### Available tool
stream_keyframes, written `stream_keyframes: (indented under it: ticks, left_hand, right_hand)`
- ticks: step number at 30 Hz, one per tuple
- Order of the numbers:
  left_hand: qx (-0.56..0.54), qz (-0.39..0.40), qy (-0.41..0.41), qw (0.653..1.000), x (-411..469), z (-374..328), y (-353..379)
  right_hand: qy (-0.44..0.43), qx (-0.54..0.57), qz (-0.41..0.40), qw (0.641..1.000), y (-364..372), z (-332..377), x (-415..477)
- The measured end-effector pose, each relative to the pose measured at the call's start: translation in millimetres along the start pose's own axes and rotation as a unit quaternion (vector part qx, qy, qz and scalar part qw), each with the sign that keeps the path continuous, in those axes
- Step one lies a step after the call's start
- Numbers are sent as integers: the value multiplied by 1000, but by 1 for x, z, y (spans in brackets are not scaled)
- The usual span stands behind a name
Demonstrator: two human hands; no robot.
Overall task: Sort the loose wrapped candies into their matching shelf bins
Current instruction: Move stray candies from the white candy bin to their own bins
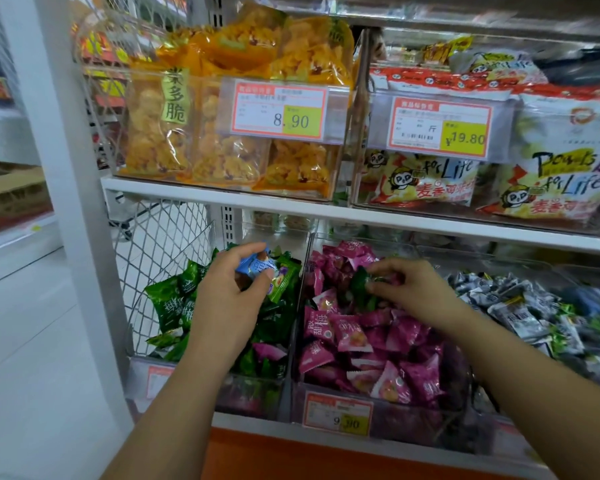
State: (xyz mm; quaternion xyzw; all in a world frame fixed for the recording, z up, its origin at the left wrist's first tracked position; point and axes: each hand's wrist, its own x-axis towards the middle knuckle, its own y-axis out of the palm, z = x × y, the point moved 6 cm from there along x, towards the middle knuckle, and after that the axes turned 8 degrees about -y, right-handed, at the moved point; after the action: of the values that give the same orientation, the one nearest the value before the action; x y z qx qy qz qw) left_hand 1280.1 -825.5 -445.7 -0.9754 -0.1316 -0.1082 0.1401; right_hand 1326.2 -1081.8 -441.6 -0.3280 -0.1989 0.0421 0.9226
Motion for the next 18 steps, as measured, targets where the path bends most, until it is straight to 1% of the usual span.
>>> stream_keyframes:
  ticks: [2, 3, 5, 6, 8, 10, 13, 15, 18]
  left_hand:
    - [-1, 0, -1, 1000, -1, -1, 0]
    - [-4, 1, 0, 1000, -1, -1, -1]
    - [-6, 3, 0, 1000, -2, -1, -2]
    - [-5, 4, 2, 1000, -3, -1, -2]
    - [-5, 4, 7, 1000, -4, -2, -3]
    - [-2, 5, 11, 1000, -5, -2, -3]
    - [-1, 3, 12, 1000, -5, -1, -3]
    - [-1, 1, 10, 1000, -4, 0, -4]
    - [-4, 0, 7, 1000, -2, 1, -5]
  right_hand:
    - [63, 136, -29, 988, -4, -6, -9]
    - [86, 176, -41, 980, -6, -9, -13]
    - [108, 213, -61, 969, -9, -13, -17]
    - [109, 207, -63, 970, -10, -13, -18]
    - [90, 153, -51, 983, -11, -11, -17]
    - [53, 89, -24, 994, -10, -5, -15]
    - [-1, 6, 50, 999, -6, 4, -15]
    - [-31, -69, 104, 992, -4, 6, -17]
    - [-69, -199, 150, 966, -6, 7, -19]
